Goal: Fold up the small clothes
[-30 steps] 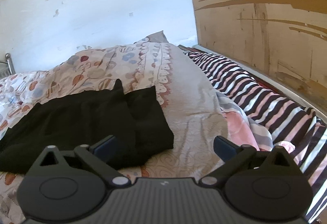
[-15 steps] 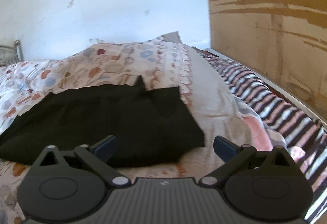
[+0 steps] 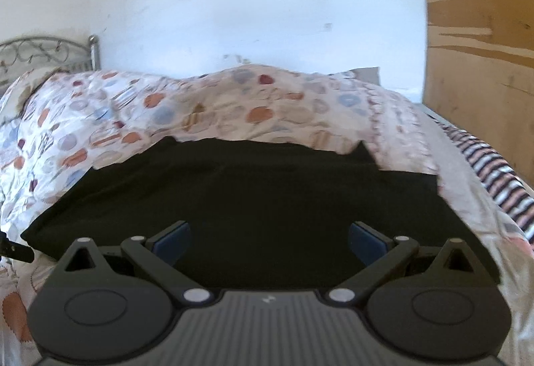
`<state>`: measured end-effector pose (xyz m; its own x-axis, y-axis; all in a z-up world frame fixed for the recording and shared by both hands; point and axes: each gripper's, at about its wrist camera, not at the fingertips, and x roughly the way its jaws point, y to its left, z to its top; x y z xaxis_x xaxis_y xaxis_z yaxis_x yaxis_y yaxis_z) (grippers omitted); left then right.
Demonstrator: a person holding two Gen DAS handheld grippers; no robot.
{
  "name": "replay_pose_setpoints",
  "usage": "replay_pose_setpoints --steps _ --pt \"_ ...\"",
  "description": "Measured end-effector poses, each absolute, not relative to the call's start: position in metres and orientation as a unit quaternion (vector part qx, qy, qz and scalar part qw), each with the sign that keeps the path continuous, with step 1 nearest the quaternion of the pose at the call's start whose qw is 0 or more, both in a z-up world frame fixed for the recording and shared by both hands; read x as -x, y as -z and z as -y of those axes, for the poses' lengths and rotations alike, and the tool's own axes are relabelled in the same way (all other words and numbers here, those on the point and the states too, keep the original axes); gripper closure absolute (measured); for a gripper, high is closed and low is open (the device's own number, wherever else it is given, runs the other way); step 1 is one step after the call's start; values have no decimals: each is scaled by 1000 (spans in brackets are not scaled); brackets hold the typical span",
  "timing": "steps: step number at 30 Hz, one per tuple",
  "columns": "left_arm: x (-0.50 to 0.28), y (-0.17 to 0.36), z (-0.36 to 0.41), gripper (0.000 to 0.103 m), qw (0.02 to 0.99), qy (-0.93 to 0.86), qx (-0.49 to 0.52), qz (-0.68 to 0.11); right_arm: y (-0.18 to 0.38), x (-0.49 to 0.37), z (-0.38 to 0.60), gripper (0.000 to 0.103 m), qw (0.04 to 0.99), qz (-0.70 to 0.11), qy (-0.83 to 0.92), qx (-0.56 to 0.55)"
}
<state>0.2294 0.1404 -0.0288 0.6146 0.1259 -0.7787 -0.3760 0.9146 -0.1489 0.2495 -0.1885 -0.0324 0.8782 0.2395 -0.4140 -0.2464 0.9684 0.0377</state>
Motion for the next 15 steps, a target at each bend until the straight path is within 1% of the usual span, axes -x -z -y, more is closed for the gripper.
replay_pose_setpoints --steps 6,15 --pt "-228 35 -148 1 881 -150 155 -421 39 -261 154 0 968 -214 -128 38" --pt "-229 36 -146 1 883 -144 158 -419 55 -272 141 0 967 -225 -110 56"
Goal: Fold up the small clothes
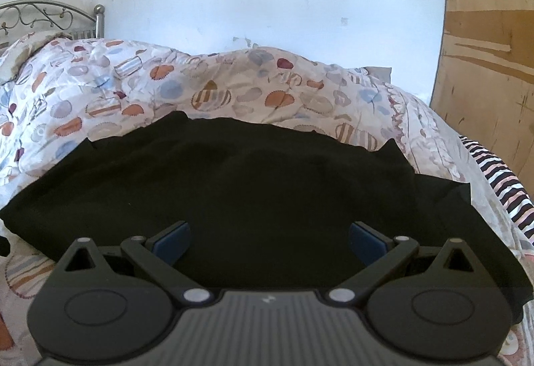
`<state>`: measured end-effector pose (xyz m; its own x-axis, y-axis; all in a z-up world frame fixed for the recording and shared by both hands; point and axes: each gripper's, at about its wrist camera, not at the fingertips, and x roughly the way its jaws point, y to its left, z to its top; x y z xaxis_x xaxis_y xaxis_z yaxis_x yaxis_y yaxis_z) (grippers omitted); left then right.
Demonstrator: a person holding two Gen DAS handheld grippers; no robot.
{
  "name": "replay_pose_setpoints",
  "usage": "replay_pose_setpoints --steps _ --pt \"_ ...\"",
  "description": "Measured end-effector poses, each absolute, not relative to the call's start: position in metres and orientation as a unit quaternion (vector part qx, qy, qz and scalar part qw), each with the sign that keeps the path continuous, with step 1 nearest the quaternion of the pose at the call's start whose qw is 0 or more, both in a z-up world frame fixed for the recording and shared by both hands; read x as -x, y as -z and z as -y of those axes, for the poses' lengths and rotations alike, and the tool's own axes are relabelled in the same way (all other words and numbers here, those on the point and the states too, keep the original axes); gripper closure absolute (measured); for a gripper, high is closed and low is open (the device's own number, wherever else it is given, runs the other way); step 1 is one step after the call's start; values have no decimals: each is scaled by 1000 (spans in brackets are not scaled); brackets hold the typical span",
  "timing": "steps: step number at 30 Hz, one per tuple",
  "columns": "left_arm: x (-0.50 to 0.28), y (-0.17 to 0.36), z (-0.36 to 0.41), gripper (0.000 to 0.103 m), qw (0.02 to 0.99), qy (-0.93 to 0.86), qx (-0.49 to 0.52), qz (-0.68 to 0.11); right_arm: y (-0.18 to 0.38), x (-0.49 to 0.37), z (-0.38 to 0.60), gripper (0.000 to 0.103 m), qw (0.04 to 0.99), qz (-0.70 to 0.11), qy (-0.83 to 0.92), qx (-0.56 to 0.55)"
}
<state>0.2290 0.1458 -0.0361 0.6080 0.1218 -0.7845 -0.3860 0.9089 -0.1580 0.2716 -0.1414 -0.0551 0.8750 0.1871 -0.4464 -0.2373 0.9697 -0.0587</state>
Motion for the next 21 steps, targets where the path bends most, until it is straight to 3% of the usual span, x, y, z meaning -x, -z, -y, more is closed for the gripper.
replay_pose_setpoints --steps 21 --pt "-262 51 -124 1 885 -47 291 -360 89 -273 145 0 963 -241 -115 48"
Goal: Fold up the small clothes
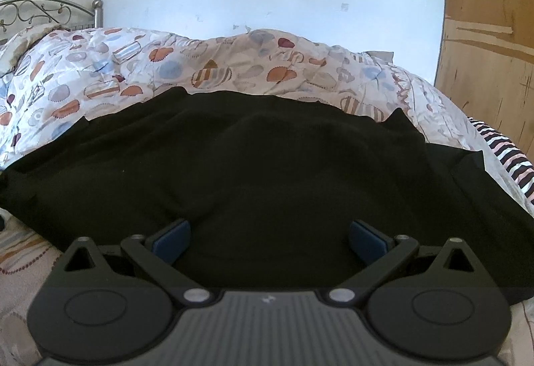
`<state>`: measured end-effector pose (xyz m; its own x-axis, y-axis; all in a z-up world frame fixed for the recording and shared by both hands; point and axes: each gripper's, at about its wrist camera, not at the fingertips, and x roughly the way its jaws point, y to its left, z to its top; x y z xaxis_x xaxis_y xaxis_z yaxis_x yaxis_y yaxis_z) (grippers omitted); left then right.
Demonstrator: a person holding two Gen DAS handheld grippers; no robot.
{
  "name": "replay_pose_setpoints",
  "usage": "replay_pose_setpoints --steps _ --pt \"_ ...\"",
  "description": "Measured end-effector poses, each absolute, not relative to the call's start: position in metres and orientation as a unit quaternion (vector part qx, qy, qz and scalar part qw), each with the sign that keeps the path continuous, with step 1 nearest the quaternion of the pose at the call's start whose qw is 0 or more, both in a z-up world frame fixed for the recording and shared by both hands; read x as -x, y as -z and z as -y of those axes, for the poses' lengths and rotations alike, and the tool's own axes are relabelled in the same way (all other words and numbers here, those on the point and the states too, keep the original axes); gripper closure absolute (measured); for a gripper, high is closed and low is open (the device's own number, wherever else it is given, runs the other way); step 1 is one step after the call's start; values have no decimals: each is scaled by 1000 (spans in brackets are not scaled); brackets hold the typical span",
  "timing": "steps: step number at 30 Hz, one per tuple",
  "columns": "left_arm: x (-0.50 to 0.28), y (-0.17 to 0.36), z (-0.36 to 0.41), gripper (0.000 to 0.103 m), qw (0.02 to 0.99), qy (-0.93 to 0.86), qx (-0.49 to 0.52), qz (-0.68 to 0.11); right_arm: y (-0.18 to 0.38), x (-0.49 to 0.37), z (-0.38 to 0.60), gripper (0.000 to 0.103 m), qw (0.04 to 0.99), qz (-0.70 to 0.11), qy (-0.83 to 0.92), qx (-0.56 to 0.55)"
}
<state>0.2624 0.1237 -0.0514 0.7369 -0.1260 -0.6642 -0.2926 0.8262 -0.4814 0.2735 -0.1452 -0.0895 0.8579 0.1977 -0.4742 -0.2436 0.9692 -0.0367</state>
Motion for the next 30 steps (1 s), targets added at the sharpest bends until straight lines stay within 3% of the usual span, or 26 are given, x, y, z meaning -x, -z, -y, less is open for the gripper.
replay_pose_setpoints --steps 4,22,30 --pt "-278 61 -121 1 869 -39 341 -357 91 -273 145 0 963 -240 -114 47" --pt "-295 60 -121 2 867 -87 331 -362 92 -271 146 0 964 -238 -115 43" --pt "-293 61 -122 13 860 -114 345 -358 92 -271 146 0 964 -237 -115 43"
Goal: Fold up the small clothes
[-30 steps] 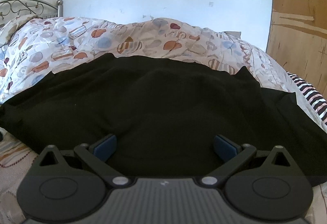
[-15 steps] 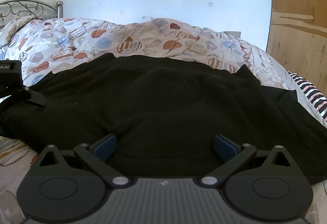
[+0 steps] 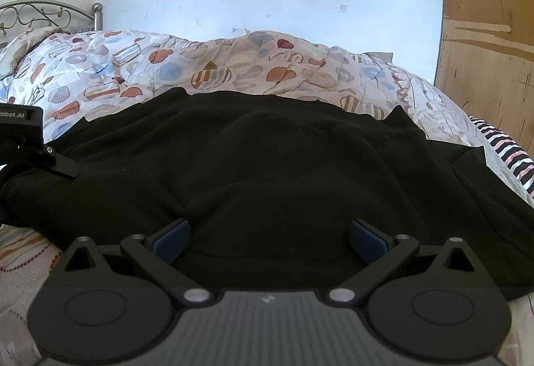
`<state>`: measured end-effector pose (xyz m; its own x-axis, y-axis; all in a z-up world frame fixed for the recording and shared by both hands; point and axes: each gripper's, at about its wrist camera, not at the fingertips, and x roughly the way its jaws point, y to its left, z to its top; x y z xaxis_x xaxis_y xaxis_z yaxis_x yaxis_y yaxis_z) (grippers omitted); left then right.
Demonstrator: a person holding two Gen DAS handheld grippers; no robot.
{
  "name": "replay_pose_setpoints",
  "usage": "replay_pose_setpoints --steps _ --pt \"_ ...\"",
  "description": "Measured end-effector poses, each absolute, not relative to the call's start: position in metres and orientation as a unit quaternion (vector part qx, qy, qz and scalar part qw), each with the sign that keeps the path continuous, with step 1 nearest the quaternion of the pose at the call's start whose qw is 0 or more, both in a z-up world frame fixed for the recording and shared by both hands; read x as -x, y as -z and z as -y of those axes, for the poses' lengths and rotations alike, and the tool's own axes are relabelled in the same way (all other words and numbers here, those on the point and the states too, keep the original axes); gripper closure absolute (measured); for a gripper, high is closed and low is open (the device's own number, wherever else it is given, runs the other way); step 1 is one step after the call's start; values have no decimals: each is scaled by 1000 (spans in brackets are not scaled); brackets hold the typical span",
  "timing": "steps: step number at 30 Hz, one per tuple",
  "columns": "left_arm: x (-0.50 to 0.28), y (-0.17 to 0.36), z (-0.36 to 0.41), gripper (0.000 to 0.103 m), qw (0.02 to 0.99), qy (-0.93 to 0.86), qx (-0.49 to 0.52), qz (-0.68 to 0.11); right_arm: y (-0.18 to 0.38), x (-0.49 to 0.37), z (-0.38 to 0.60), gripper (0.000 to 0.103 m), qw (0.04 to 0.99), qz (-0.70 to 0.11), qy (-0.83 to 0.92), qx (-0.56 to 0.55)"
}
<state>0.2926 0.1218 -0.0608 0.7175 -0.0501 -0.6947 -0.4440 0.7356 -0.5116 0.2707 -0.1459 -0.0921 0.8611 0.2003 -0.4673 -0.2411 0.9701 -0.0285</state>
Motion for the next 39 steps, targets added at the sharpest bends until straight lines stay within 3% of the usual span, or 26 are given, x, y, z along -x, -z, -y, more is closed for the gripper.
replay_pose_setpoints --steps 7,9,12,19,25,39 --pt "-285 58 -124 29 863 -124 353 -340 92 -271 146 0 964 -237 -114 43" --pt "-281 57 -124 47 868 -120 350 -332 92 -271 146 0 964 -237 -114 44" --pt "-279 56 -124 60 871 -117 350 -323 92 -270 147 0 964 -237 -114 43" --pt "-287 60 -130 59 866 -119 367 -318 93 -270 146 0 964 -237 -114 43" --pt "-292 57 -129 70 874 -116 352 -315 93 -270 146 0 964 -237 -115 42" --pt "-297 51 -130 74 875 -107 344 -324 79 -274 152 0 961 -251 -115 19"
